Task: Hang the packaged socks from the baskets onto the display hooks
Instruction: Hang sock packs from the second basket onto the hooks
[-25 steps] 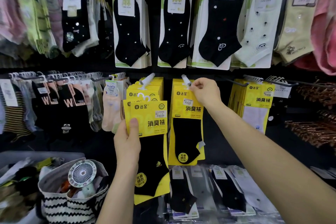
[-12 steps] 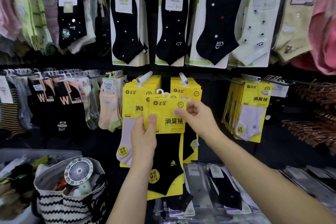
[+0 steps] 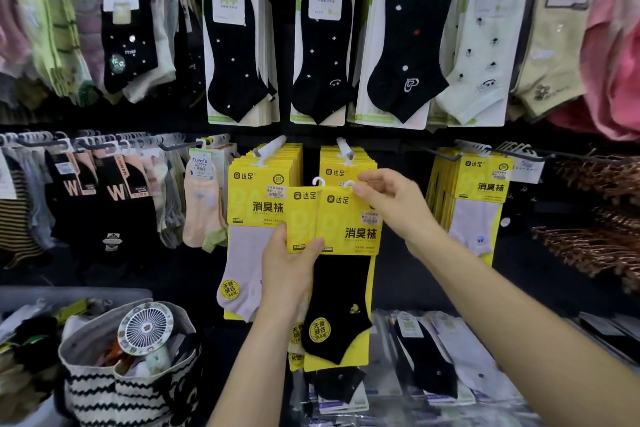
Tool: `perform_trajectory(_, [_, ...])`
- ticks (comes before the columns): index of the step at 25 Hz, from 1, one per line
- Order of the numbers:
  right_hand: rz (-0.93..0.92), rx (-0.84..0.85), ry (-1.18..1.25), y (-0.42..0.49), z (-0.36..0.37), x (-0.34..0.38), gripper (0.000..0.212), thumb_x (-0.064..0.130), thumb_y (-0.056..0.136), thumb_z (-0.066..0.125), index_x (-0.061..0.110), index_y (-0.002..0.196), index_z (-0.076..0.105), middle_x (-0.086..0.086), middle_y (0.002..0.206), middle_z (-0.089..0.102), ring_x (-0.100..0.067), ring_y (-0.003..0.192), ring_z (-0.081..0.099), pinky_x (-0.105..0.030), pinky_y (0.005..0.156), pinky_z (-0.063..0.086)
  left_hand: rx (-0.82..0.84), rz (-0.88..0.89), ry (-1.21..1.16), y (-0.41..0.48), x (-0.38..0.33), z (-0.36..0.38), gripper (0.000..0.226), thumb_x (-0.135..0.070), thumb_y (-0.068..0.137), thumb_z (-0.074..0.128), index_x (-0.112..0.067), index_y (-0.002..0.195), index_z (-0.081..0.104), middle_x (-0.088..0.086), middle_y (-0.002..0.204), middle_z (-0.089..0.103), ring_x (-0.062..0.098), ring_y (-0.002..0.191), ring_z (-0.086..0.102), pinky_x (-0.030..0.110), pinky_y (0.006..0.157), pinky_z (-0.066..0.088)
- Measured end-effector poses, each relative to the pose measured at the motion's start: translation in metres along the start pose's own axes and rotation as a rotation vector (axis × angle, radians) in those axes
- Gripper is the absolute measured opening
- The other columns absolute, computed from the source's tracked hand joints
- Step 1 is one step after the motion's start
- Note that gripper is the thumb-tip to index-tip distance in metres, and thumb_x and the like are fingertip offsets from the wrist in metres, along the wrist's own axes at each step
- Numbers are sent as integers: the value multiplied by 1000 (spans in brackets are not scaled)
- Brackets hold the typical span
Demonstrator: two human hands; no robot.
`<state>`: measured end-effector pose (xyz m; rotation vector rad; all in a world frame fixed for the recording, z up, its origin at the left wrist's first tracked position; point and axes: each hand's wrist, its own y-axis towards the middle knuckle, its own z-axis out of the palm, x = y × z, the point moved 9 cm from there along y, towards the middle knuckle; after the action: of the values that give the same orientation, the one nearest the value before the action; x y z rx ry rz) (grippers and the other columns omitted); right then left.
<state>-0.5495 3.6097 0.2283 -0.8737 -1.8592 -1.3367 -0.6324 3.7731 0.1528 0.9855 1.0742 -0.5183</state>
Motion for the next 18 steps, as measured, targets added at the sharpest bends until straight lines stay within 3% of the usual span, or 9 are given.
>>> perform_trajectory(2, [-56, 43, -109, 8, -2, 16, 8, 25, 82, 70, 30, 76, 68, 6, 82, 66, -7, 77, 60, -21, 69, 50, 20, -16, 8, 0, 2, 5, 28, -1, 84, 64, -27, 90, 57, -9, 90, 66, -9, 73, 64, 4, 59, 46])
perform_trajectory(5, [-51, -1, -238, 22, -10, 22, 14, 21, 84, 68, 27, 71, 68, -1, 83, 69, -17, 82, 62, -32, 76, 52, 5, -25, -6, 1, 2, 5, 24, -4, 86, 63, -28, 89, 58, -7, 92, 67, 4, 85, 63, 7, 64, 48])
perform_trajectory(8, [-10, -118, -230, 41, -27, 23, 13, 21, 84, 67, 26, 72, 68, 0, 83, 69, -18, 85, 64, -33, 78, 53, -98, -4, 19, 3, -1, -11, 21, -9, 89, 59, -30, 85, 57, -4, 96, 67, 9, 90, 62, 23, 76, 49])
perform_trajectory(11, [-40, -140, -308, 58, -24, 29, 14, 23, 84, 67, 28, 71, 67, 9, 76, 65, -8, 76, 60, -28, 74, 50, -183, 29, 55, 7, -10, -36, 18, -10, 89, 59, -28, 88, 58, 0, 98, 68, 18, 94, 63, 37, 84, 51])
perform_trajectory(13, [-63, -134, -351, 64, -15, 30, 17, 24, 84, 67, 31, 68, 66, 14, 72, 62, -2, 71, 57, -25, 71, 48, -208, 68, 91, 11, -19, -51, 15, -10, 89, 59, -24, 93, 59, 0, 99, 69, 19, 94, 64, 37, 82, 51])
perform_trajectory(16, [-19, -112, -354, 68, -7, 23, 17, 24, 85, 66, 30, 69, 67, 16, 70, 62, -2, 69, 56, -23, 67, 47, -168, 105, 118, 12, -30, -58, 21, -9, 88, 60, -30, 93, 59, -21, 91, 68, 1, 87, 64, 25, 75, 50])
perform_trajectory(18, [2, -125, -320, 64, -10, 23, 15, 25, 86, 65, 29, 72, 68, 18, 69, 60, -4, 70, 56, -22, 67, 44, -132, 53, 74, 12, -25, -55, 19, -9, 89, 59, -25, 99, 61, -13, 96, 69, 8, 92, 65, 32, 80, 53])
